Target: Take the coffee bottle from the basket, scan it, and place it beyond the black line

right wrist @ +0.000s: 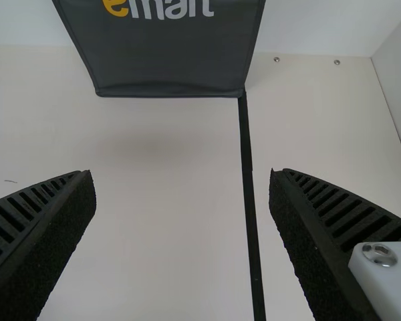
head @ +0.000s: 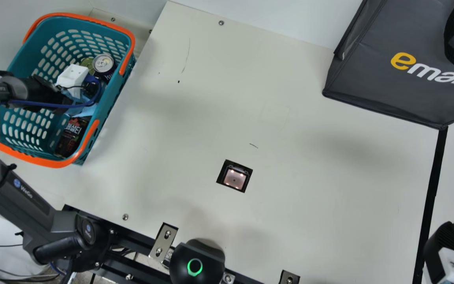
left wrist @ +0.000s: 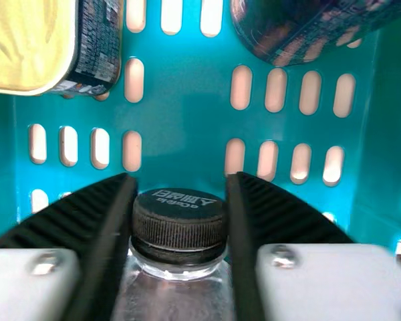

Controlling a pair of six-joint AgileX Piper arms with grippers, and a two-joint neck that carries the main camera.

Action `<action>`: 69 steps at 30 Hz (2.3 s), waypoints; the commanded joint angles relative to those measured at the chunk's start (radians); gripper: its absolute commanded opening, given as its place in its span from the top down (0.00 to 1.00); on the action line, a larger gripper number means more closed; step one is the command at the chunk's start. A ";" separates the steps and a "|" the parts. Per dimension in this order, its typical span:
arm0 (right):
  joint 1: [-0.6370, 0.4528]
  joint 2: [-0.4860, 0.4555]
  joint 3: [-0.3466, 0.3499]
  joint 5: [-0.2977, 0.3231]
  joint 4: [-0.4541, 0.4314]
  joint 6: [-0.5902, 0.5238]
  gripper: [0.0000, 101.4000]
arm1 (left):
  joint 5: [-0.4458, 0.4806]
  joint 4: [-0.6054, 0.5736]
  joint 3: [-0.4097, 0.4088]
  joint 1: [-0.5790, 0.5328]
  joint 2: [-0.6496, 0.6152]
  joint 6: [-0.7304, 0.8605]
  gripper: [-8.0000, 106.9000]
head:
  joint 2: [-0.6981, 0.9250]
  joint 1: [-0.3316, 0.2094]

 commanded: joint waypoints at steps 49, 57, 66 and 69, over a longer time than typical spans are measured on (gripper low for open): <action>0.000 0.000 0.000 0.001 0.000 0.000 0.10 | 0.213 -0.006 0.014 0.036 -0.434 -0.098 0.84 | 0.004 -0.026; 0.000 0.000 0.000 0.000 0.000 0.000 0.10 | 0.235 0.009 0.048 0.025 -0.538 -0.150 0.84 | 0.004 -0.026; 0.000 0.000 0.000 0.000 0.000 0.000 0.10 | 0.277 0.051 0.040 0.012 -0.650 -0.241 0.84 | 0.004 -0.026; 0.000 0.000 0.000 0.000 0.000 0.000 0.10 | 0.295 0.069 0.026 0.013 -0.681 -0.272 0.84 | 0.004 -0.026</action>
